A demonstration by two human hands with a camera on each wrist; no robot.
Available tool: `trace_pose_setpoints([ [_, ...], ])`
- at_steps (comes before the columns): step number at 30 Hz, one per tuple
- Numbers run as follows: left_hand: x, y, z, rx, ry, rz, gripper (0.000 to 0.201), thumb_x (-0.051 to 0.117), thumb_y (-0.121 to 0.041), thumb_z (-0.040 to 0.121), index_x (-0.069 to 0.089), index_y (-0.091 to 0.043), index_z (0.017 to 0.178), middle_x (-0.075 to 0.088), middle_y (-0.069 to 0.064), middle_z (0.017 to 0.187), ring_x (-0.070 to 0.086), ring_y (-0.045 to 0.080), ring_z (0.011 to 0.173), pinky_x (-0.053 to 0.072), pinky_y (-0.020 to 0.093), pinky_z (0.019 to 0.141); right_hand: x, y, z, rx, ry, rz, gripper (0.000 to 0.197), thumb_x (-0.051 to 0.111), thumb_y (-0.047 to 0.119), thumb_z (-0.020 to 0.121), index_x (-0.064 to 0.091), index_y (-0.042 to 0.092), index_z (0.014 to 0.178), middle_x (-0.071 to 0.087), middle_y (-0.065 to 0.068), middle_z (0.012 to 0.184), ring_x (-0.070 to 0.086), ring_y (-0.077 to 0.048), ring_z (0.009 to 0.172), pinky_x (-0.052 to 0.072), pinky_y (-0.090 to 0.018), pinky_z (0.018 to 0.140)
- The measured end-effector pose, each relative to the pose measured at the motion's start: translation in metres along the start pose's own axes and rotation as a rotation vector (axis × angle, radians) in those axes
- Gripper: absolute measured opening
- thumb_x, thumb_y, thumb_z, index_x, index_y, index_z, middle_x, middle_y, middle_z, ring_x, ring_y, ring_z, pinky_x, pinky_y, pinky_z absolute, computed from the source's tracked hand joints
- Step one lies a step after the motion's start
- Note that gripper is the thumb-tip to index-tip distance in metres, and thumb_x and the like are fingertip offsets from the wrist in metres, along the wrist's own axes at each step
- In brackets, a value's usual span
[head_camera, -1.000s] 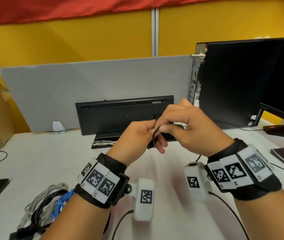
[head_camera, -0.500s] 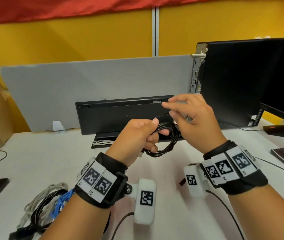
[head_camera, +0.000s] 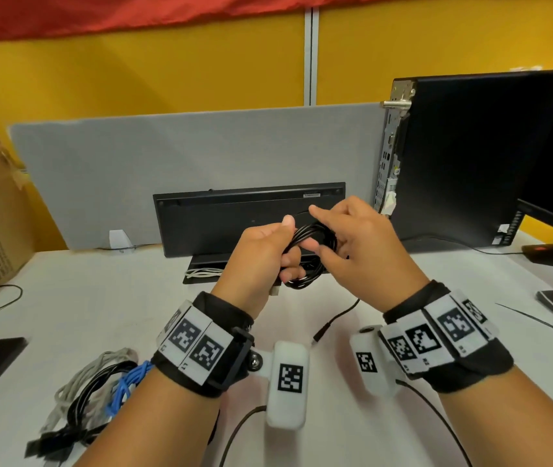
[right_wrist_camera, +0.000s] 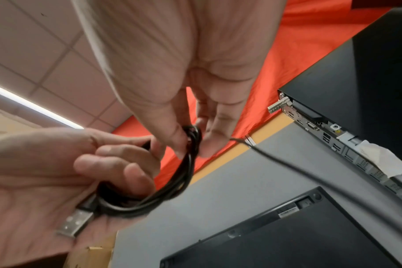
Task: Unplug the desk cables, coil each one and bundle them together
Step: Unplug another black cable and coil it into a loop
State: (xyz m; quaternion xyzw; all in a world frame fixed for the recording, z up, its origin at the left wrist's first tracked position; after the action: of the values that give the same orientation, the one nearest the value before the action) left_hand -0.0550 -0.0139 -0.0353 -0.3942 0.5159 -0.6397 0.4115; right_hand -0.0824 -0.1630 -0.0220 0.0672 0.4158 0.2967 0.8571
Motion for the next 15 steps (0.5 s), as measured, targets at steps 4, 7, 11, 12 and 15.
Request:
trace_pose_setpoints([
  [4, 0.001, 0.001, 0.000, -0.016, 0.035, 0.074, 0.050, 0.037, -0.034, 0.104, 0.067, -0.005, 0.078, 0.035, -0.001, 0.050, 0.038, 0.014, 0.047, 0.039, 0.037, 0.071, 0.005, 0.004, -0.004, 0.006, -0.063, -0.068, 0.044, 0.060, 0.005, 0.086, 0.061, 0.015, 0.129, 0.046, 0.000, 0.098, 0.046, -0.010, 0.082, 0.038, -0.010, 0.068],
  [7, 0.002, -0.001, -0.002, -0.009, 0.065, 0.083, 0.048, 0.037, -0.031, 0.105, 0.059, -0.003, 0.071, 0.031, 0.001, 0.049, 0.033, 0.016, 0.046, 0.034, 0.031, 0.059, 0.005, 0.008, -0.005, 0.004, -0.059, -0.113, 0.035, 0.058, 0.006, 0.084, 0.067, 0.016, 0.116, 0.046, -0.001, 0.098, 0.051, -0.017, 0.078, 0.049, -0.031, 0.062],
  [11, 0.009, -0.003, -0.005, -0.011, 0.066, 0.126, 0.047, 0.039, -0.028, 0.104, 0.052, -0.004, 0.066, 0.032, -0.002, 0.043, 0.027, 0.014, 0.043, 0.028, 0.040, 0.063, 0.006, 0.013, -0.006, -0.031, -0.049, -0.155, 0.013, 0.054, 0.001, 0.083, 0.065, 0.008, 0.086, 0.046, -0.002, 0.091, 0.048, -0.020, 0.070, 0.048, -0.040, 0.053],
  [12, 0.011, -0.003, -0.005, -0.023, 0.049, 0.124, 0.045, 0.040, -0.027, 0.104, 0.052, -0.004, 0.066, 0.035, -0.005, 0.041, 0.027, 0.013, 0.042, 0.028, 0.039, 0.061, 0.005, 0.013, -0.006, -0.051, -0.049, -0.157, 0.012, 0.054, -0.001, 0.083, 0.063, 0.007, 0.081, 0.046, -0.003, 0.090, 0.047, -0.020, 0.069, 0.048, -0.041, 0.052],
  [15, 0.011, -0.005, -0.003, -0.067, -0.026, 0.061, 0.039, 0.037, -0.023, 0.103, 0.050, -0.004, 0.071, 0.039, -0.007, 0.037, 0.028, 0.010, 0.039, 0.029, 0.034, 0.058, 0.003, 0.012, -0.005, -0.092, -0.060, -0.136, 0.010, 0.059, 0.002, 0.084, 0.063, 0.009, 0.079, 0.046, -0.002, 0.090, 0.047, -0.019, 0.072, 0.048, -0.041, 0.052],
])
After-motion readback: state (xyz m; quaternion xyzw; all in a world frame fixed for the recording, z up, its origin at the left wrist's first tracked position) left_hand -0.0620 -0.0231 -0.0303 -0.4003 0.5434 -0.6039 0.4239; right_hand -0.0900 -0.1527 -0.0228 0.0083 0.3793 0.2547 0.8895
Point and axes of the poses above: each hand's wrist, its own z-axis towards the middle knuckle, its own x-axis out of the palm, y = z × x, the point moved 2 cm from there along z, towards the middle knuckle
